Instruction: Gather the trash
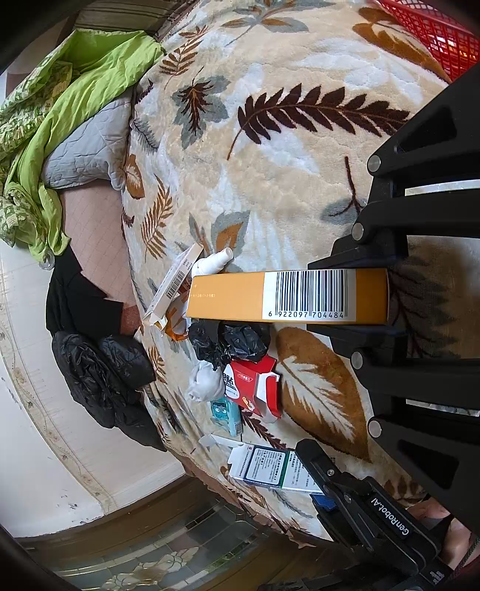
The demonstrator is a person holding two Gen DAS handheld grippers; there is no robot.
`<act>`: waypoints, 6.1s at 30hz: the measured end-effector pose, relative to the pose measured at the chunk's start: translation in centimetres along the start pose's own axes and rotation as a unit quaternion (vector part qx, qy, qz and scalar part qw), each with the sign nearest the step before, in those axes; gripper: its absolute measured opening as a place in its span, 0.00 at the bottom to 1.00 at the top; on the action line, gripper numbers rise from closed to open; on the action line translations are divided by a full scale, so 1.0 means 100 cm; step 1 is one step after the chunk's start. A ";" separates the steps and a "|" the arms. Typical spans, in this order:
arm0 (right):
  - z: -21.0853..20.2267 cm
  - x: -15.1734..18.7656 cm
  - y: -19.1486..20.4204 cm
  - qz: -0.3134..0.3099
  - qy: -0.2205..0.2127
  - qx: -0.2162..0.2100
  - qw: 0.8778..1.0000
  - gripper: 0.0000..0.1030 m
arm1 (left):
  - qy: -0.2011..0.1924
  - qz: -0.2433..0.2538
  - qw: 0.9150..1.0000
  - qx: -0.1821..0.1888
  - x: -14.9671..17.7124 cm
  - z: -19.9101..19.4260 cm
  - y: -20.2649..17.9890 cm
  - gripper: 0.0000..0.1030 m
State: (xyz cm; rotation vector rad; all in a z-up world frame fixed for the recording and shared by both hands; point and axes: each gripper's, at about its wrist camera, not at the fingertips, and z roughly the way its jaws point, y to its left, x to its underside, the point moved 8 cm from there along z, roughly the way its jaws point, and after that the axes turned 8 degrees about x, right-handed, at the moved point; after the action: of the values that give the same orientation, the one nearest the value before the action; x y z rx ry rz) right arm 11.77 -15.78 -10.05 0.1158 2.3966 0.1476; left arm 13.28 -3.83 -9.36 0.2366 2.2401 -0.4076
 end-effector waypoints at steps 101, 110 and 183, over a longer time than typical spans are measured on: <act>-0.138 0.056 -0.202 0.203 -0.013 0.056 0.978 0.40 | 0.076 0.155 0.965 0.199 0.005 -0.012 -0.218 0.57; -0.107 0.033 -0.132 0.132 0.007 0.036 0.991 0.40 | 0.023 0.084 0.992 0.090 -0.013 -0.025 -0.083 0.57; -0.015 -0.006 0.020 -0.034 -0.047 -0.021 0.998 0.28 | 0.006 -0.004 0.998 -0.056 0.002 -0.001 0.021 0.44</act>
State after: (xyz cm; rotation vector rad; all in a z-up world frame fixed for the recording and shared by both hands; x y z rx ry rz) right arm 11.27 -13.97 -8.30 0.0209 2.2984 0.1560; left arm 13.68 -1.87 -9.87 0.1712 2.2676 -0.2840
